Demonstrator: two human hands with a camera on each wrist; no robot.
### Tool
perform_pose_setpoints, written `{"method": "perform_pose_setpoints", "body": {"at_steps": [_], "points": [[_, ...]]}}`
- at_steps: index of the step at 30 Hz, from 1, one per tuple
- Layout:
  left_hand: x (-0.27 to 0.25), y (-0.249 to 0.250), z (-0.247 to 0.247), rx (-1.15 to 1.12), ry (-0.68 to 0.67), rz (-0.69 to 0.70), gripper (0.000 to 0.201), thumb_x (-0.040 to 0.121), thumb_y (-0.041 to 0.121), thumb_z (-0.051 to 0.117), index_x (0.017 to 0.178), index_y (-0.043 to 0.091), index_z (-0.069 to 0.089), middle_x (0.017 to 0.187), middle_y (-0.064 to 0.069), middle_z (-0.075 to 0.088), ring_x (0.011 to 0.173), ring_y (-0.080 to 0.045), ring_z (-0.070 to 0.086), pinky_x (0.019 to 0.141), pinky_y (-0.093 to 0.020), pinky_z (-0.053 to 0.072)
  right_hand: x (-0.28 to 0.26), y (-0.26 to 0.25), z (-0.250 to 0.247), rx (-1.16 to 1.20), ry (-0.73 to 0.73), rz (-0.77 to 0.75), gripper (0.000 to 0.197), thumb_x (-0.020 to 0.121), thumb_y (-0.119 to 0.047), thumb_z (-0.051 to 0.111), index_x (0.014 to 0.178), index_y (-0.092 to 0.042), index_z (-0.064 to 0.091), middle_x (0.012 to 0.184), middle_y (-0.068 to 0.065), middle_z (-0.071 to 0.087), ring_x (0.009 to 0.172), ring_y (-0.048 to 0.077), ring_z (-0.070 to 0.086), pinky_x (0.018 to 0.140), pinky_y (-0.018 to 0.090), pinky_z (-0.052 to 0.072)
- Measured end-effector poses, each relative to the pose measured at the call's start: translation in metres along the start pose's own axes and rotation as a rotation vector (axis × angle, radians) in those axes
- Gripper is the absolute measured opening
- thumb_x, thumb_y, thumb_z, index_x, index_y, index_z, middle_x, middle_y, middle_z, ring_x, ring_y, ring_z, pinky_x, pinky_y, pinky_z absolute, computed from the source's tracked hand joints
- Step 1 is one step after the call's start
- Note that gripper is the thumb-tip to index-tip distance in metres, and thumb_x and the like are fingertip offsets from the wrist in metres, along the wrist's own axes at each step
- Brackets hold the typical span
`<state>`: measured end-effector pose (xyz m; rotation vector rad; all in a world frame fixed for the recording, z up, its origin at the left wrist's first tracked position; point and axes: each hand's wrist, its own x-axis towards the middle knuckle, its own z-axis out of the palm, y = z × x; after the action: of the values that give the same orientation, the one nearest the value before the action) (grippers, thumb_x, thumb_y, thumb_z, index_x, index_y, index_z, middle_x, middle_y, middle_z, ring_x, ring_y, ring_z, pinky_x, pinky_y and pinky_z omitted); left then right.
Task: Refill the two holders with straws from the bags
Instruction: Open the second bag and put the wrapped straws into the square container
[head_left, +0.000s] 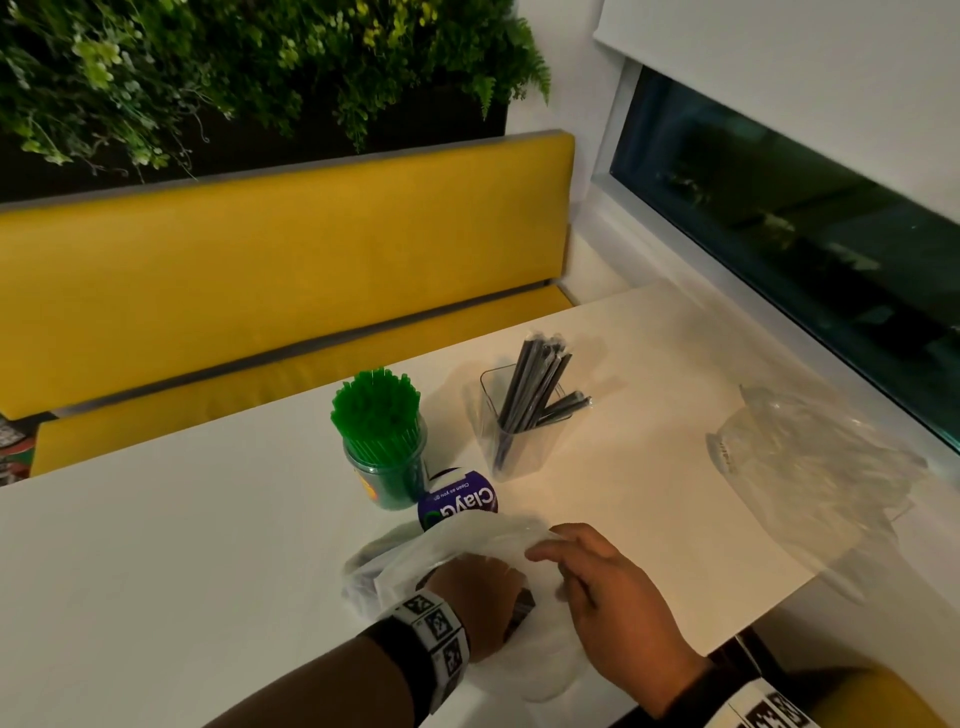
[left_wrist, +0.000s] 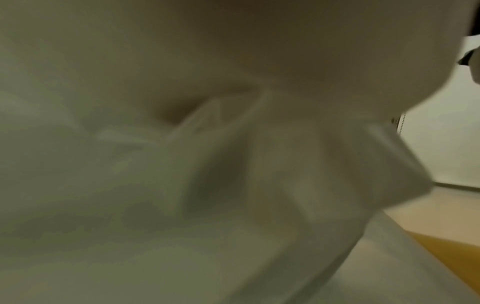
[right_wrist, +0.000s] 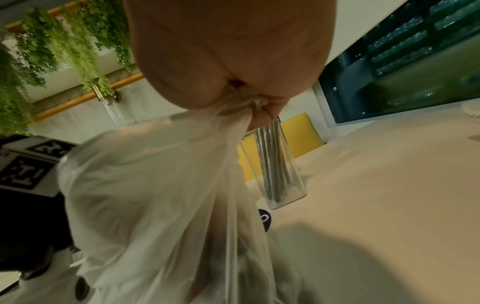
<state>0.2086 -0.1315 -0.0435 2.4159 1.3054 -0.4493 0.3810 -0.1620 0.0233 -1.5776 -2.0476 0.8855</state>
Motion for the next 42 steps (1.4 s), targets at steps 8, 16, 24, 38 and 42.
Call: {"method": "perform_pose_setpoints", "body": {"at_steps": [8, 16, 24, 38, 42], "points": [[-0.009, 0.0, -0.017, -0.147, 0.006, -0.008, 0.035, 0.098, 0.047, 0.041, 0.104, 0.021, 0.063, 0.109, -0.004, 0.068, 0.102, -0.03, 0.062, 0.096, -0.04, 0.047, 0.004, 0.0, -0.015, -0.188, -0.147, 0.077, 0.048, 0.087, -0.024, 0.057, 0.121, -0.055, 0.043, 0.128, -0.032, 0.036, 0.083, 0.003, 0.06, 0.073, 0.02, 0.049], [-0.038, 0.006, -0.08, -0.707, 0.027, 0.156, 0.025, 0.079, 0.019, 0.069, 0.101, 0.028, 0.064, 0.098, 0.008, 0.067, 0.084, -0.005, 0.054, 0.074, -0.014, 0.039, 0.012, 0.02, -0.03, -0.172, -0.068, 0.199, 0.054, 0.082, -0.006, 0.056, 0.111, -0.051, 0.054, 0.108, -0.029, 0.051, 0.08, -0.001, 0.053, 0.075, 0.022, 0.05], [-0.058, 0.002, -0.219, -1.316, 0.592, 0.328, 0.017, 0.085, 0.003, 0.069, 0.08, 0.02, 0.072, 0.082, 0.001, 0.072, 0.085, -0.016, 0.07, 0.083, -0.034, 0.057, 0.011, 0.017, -0.033, -0.195, -0.14, 0.276, 0.048, 0.083, -0.009, 0.049, 0.11, -0.048, 0.056, 0.104, -0.029, 0.048, 0.083, 0.004, 0.057, 0.076, 0.018, 0.045], [0.113, -0.049, -0.173, -0.874, 0.592, -0.398, 0.067, 0.066, 0.05, 0.078, 0.123, 0.02, 0.06, 0.122, -0.009, 0.061, 0.113, -0.029, 0.058, 0.096, -0.046, 0.051, 0.01, 0.026, -0.031, -0.163, -0.143, 0.296, 0.046, 0.081, -0.01, 0.047, 0.108, -0.046, 0.055, 0.106, -0.028, 0.051, 0.079, -0.004, 0.051, 0.072, 0.011, 0.039], [0.1, -0.055, -0.17, -0.886, 0.428, -0.31, 0.129, 0.065, 0.051, 0.086, 0.155, 0.037, -0.005, 0.16, -0.007, 0.017, 0.145, -0.033, 0.024, 0.114, -0.051, 0.033, 0.009, 0.029, -0.031, -0.159, -0.124, 0.287, 0.046, 0.081, -0.009, 0.047, 0.107, -0.046, 0.056, 0.107, -0.026, 0.054, 0.081, -0.001, 0.054, 0.074, 0.016, 0.045]]}}
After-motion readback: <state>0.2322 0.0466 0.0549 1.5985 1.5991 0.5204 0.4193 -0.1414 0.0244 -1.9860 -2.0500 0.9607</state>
